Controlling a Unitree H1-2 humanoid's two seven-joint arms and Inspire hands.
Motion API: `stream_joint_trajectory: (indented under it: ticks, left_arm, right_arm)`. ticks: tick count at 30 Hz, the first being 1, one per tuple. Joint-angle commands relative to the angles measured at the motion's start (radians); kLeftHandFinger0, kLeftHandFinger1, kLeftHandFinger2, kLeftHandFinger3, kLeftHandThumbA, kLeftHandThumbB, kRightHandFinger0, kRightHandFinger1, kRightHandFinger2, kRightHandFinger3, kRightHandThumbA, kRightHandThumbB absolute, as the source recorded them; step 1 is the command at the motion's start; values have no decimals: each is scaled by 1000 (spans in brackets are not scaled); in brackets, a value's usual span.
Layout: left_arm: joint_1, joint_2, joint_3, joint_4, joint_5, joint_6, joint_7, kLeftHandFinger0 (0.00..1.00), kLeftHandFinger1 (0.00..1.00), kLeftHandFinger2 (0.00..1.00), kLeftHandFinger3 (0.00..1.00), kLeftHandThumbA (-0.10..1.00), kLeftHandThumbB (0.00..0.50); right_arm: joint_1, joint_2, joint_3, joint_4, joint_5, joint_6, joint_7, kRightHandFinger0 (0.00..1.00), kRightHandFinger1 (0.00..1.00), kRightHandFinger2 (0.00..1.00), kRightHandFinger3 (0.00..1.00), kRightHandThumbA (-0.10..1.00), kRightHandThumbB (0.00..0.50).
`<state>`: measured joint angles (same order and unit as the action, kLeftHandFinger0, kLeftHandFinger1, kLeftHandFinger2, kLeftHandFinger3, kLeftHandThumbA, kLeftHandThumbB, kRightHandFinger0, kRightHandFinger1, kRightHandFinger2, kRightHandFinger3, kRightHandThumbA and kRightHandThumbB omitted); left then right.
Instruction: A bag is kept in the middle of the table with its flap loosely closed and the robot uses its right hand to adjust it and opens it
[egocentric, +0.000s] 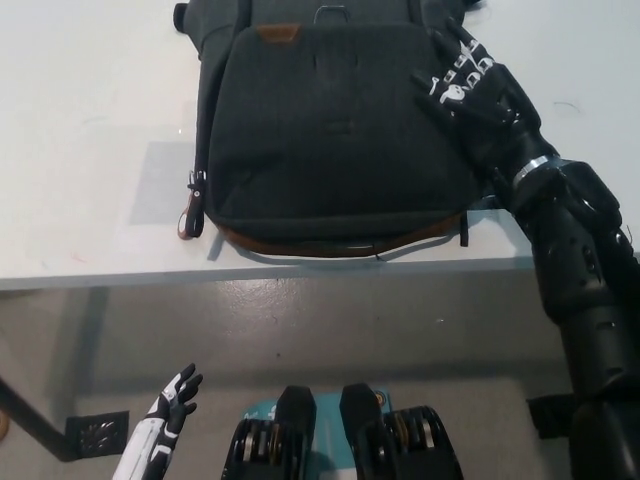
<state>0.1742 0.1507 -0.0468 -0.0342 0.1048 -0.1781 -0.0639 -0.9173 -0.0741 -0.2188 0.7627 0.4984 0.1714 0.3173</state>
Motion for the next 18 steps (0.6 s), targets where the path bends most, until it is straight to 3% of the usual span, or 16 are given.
stream_joint_trajectory:
  ticks: [1,3,6,12,13,14,16,17,18]
  left_arm:
    - [-9,14,4,-15,3,-21,-4,1000,1000,1000,1000,1000,121]
    - [-13,12,4,-13,-3,-19,-7,1000,1000,1000,1000,1000,112]
    - [-18,12,5,-13,2,-17,-4,1000,1000,1000,1000,1000,115]
    - [-26,16,6,-10,1,-18,-6,1000,1000,1000,1000,1000,127]
    - [-28,17,6,-10,0,-17,-7,1000,1000,1000,1000,1000,129]
    - [-28,17,7,-12,-3,-10,-8,1000,1000,1000,1000,1000,134]
    - [-28,17,7,-14,-4,-5,-9,1000,1000,1000,1000,1000,133]
    - [-30,18,9,-15,-6,1,-11,1000,1000,1000,1000,1000,124]
    - [-30,17,8,-14,-6,-2,-10,1000,1000,1000,1000,1000,123]
  right_arm:
    - [-40,53,24,-28,30,85,57,1000,1000,1000,1000,960,351]
    - [-51,63,34,-19,31,85,80,1000,1000,1000,1000,953,329]
    - [-65,86,36,-9,35,96,75,1000,1000,1000,1000,932,350]
    - [-78,98,61,35,5,65,90,1000,1000,1000,1000,913,334]
    - [-79,97,66,39,0,62,91,955,1000,1000,1000,903,333]
    - [-79,95,75,44,-11,50,89,821,981,1000,1000,880,346]
    - [-78,93,80,49,-17,41,84,664,826,1000,1000,828,359]
    - [-78,91,83,46,-26,45,63,525,617,779,937,723,353]
    - [-79,98,66,49,-16,45,36,314,420,595,700,524,340]
